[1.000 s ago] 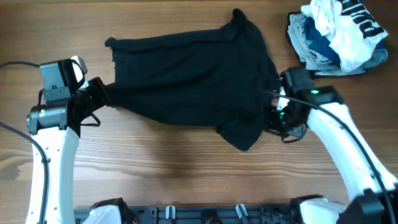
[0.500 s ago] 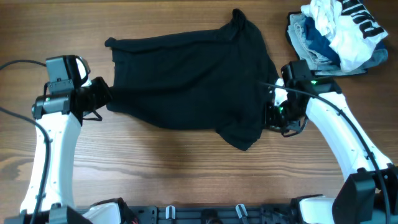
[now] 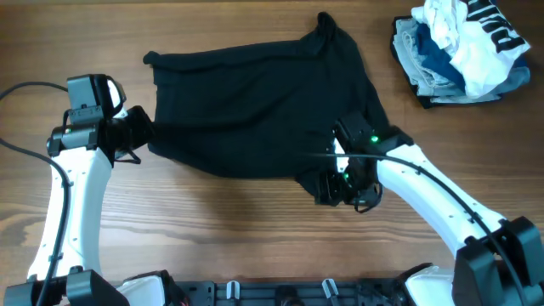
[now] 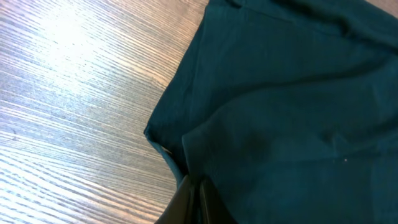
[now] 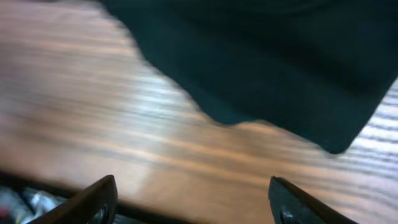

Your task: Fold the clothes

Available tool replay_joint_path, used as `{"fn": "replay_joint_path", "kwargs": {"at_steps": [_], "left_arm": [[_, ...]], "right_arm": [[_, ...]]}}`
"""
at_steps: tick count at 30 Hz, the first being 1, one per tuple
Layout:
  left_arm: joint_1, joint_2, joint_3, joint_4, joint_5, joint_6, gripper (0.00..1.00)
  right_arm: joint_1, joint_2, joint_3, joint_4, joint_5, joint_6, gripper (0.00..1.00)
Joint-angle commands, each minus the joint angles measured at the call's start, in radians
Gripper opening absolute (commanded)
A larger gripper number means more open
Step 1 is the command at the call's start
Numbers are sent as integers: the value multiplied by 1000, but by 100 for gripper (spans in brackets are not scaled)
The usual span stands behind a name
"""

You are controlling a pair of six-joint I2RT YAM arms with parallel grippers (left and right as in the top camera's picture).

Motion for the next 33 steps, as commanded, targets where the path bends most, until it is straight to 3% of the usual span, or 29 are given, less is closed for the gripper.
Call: {"fn": "replay_joint_path", "kwargs": {"at_steps": [1, 12, 16, 20, 25, 29, 33], "left_arm": [[3, 3, 12, 2, -10, -12, 4], [3, 3, 12, -7, -10, -12, 4], [3, 3, 12, -13, -10, -12, 4], [3, 3, 12, -13, -10, -12, 4], [3, 3, 12, -13, -10, -12, 4], [3, 1, 13, -13, -10, -11, 4], [3, -47, 67, -79, -10, 20, 4]], "right_arm": [[1, -1, -68, 99, 52, 106, 80], [1, 119, -133, 330, 56, 155, 77], [1, 126, -133, 341, 62, 197, 64], [1, 126, -133, 315, 84, 216, 27], [0, 126, -133, 299, 88, 219, 4], [-5, 93, -122, 263, 89, 218, 4], [-68, -46, -32, 102, 141, 178, 4]]}}
